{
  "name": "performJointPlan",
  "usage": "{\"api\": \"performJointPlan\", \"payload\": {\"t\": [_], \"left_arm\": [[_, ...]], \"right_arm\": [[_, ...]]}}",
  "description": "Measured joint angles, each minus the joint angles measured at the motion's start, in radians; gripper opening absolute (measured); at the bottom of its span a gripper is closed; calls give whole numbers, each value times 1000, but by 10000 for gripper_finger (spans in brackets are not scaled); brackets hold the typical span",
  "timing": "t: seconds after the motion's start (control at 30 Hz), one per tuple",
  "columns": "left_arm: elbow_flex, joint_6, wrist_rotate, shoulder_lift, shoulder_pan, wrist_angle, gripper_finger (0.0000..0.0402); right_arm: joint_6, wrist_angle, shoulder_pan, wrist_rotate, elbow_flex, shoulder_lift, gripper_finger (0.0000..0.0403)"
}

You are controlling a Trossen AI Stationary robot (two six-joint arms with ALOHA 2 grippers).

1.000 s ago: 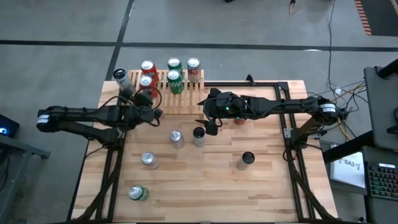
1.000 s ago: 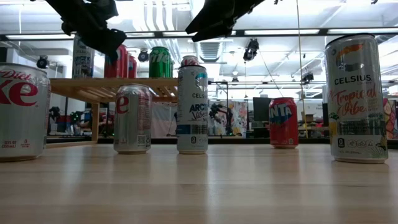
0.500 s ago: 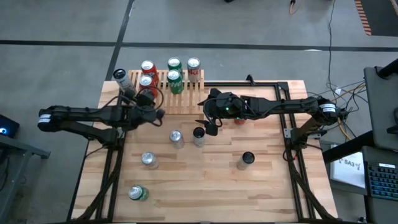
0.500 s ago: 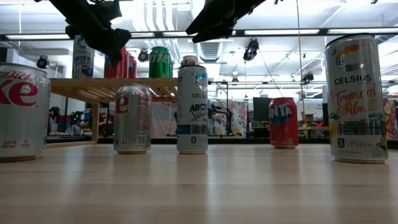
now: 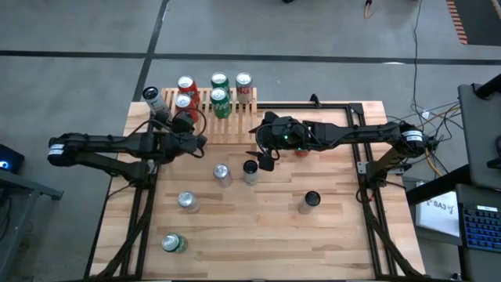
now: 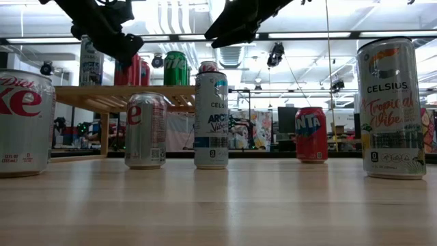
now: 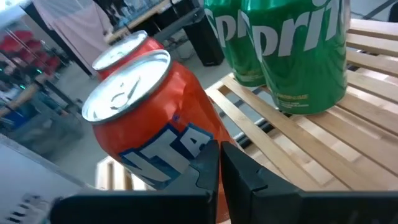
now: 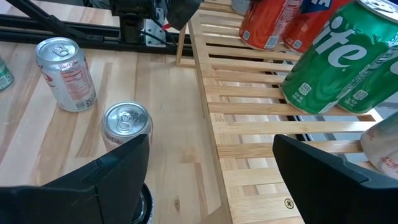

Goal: Place canned beverage on shelf
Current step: Put the bottom orange soda can on the shelf aligned with the other orange soda can

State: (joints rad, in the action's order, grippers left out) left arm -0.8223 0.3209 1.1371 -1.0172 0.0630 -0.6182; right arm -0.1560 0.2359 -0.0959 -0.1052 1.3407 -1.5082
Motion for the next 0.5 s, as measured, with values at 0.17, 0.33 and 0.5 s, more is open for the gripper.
{"api": "performJointPlan", "payload": {"t": [0.17, 0.33, 0.5], "left_arm": [[0, -20, 7, 4, 0, 1, 0], [-3, -33, -19, 11, -15, -4, 0], [-61, -51, -141, 42, -44, -78, 0]], "right_arm": [[10, 0, 0, 0, 0, 0, 329], [15, 0, 0, 0, -2, 0, 329], [18, 1, 0, 0, -11, 0, 329]]}}
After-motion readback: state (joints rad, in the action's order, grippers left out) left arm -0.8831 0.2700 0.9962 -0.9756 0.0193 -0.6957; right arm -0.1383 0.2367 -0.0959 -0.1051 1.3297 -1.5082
